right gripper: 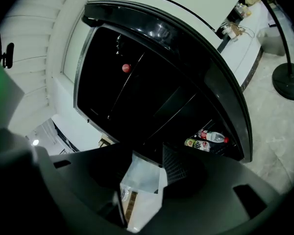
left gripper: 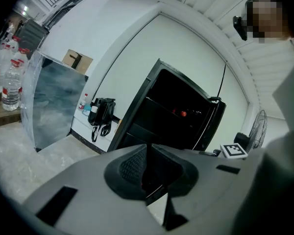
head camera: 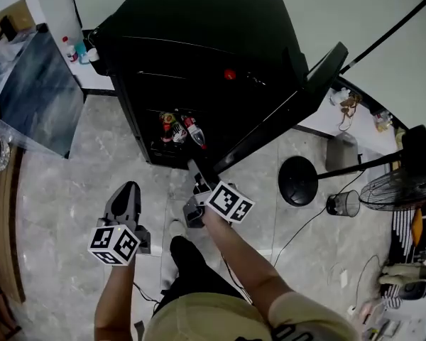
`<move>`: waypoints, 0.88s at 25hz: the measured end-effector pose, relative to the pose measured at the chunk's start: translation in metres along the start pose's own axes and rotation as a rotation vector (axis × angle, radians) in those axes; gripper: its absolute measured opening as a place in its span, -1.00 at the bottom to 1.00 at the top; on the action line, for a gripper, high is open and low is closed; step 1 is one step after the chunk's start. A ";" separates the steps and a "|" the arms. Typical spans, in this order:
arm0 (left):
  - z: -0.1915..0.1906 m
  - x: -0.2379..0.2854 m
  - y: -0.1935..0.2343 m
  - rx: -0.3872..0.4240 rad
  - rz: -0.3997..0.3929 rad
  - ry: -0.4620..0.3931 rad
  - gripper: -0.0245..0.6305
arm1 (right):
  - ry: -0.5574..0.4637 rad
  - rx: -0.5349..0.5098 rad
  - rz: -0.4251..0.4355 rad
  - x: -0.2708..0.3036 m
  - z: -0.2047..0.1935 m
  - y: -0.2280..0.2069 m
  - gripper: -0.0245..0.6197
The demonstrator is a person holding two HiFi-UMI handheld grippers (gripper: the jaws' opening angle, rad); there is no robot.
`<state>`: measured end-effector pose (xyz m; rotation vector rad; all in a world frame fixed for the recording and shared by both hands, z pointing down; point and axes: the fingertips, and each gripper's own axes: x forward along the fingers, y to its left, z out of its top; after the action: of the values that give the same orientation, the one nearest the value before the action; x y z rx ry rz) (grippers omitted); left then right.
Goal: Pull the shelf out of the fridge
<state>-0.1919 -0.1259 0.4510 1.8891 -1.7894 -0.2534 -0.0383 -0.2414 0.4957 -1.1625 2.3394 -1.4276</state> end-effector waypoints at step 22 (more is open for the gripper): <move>-0.014 0.116 0.040 -0.108 0.008 -0.002 -0.87 | -0.196 0.269 -0.054 0.115 0.068 -0.081 -0.35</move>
<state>-0.2078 -0.2351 0.5071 1.8069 -1.7488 -0.3422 -0.0398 -0.3866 0.5528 -1.2336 1.9309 -1.5126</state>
